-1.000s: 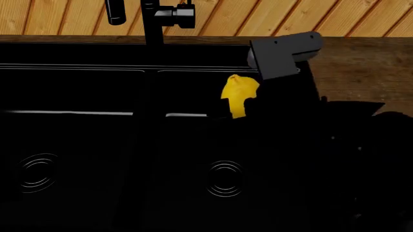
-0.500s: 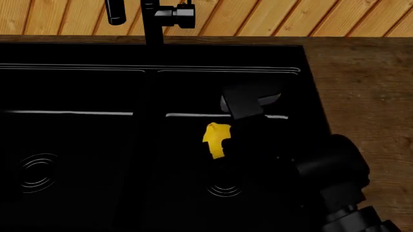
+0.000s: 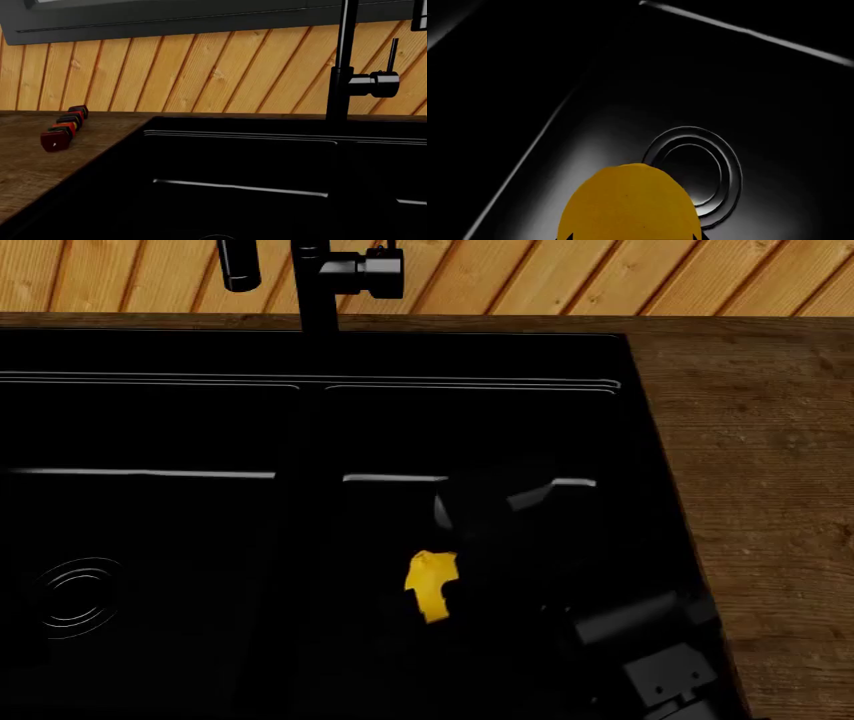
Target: Pick the lemon from the counter and place it in the sink
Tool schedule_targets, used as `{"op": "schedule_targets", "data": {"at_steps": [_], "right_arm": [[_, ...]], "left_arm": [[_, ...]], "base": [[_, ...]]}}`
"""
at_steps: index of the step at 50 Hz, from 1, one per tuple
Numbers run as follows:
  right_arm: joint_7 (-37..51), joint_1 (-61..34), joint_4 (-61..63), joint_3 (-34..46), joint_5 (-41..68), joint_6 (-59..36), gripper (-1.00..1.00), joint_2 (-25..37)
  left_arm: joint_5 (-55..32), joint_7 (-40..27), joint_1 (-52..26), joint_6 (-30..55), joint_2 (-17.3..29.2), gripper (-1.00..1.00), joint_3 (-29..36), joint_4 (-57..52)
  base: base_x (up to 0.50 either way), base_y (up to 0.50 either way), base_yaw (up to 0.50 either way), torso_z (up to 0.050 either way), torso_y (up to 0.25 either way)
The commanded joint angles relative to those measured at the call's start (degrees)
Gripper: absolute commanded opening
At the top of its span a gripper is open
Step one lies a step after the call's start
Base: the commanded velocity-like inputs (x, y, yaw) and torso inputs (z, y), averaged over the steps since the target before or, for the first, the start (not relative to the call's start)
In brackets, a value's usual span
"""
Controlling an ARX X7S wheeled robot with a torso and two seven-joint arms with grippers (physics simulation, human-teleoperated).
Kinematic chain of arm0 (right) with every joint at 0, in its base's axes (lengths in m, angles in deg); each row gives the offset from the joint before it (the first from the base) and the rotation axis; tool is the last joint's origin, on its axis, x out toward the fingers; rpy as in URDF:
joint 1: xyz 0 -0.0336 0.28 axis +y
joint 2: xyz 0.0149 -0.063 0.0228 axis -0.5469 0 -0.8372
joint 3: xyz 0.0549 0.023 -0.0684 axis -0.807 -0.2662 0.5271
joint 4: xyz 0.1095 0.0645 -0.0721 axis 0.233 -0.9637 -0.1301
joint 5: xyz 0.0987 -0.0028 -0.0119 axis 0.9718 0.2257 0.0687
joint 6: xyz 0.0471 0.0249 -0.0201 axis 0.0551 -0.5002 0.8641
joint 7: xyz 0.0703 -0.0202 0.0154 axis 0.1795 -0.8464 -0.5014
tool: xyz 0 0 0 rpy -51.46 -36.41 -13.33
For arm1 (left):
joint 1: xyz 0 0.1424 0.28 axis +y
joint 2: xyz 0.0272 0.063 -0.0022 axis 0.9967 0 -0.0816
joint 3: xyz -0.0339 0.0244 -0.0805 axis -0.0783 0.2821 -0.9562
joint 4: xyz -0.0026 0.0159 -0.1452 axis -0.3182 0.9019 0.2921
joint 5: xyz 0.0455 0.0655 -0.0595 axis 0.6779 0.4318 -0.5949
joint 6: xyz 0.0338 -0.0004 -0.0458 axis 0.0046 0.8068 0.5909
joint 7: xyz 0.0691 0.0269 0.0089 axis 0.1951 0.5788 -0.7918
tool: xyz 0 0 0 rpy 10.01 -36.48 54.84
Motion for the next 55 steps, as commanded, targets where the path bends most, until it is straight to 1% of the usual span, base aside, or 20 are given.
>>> {"op": "schedule_targets", "data": {"at_steps": [1, 10, 11, 22, 35, 46, 50, 55], "right_arm": [[-1.35, 0.30, 0.12, 1.06, -1.18, -0.45, -1.00, -0.15], [-1.30, 0.04, -0.69, 0.87, -0.87, -0.72, -1.00, -0.37], [-1.40, -0.06, -0.78, 0.85, -0.88, -0.64, 1.00, -0.38], [-1.56, -0.62, -0.21, 0.80, -0.41, -1.26, 1.00, 0.07], [0.61, -2.00, 3.45, -2.83, 2.33, -2.36, 1.00, 1.59], [4.64, -2.95, 10.36, -8.07, 6.31, -4.16, 1.00, 4.47], [5.99, -1.80, 14.47, -9.12, 7.34, -4.36, 1.00, 6.10], [9.91, 1.66, 21.90, -12.47, 9.64, -3.65, 1.00, 8.36]], "left_arm": [[-0.25, -0.14, 0.35, -0.23, 0.03, 1.00, -0.04, 0.03], [-0.64, -0.59, 0.14, 0.52, 0.12, 1.00, -0.16, -0.57], [-0.64, -0.63, 0.06, 0.71, 0.19, 1.00, 0.05, -0.66], [-0.92, -0.87, -0.46, 1.24, 0.38, 1.00, 0.53, -0.88], [-1.21, -1.17, -0.37, 1.36, 0.51, 1.00, 0.59, -1.17], [-1.19, -1.30, -0.37, 1.02, 0.73, 1.00, 0.79, -1.02], [-1.17, -1.32, -0.42, 0.89, 0.74, 1.00, 0.93, -0.86], [-1.17, -1.37, -0.21, 0.57, 0.69, 1.00, 0.97, -0.66]], "base": [[0.00, 0.00, 0.00, 0.000, 0.000], [0.00, 0.00, 0.00, 0.000, 0.000], [0.00, 0.00, 0.00, 0.000, 0.000], [0.00, 0.00, 0.00, 0.000, 0.000], [0.00, 0.00, 0.00, 0.000, 0.000], [0.00, 0.00, 0.00, 0.000, 0.000], [0.00, 0.00, 0.00, 0.000, 0.000], [0.00, 0.00, 0.00, 0.000, 0.000]]}}
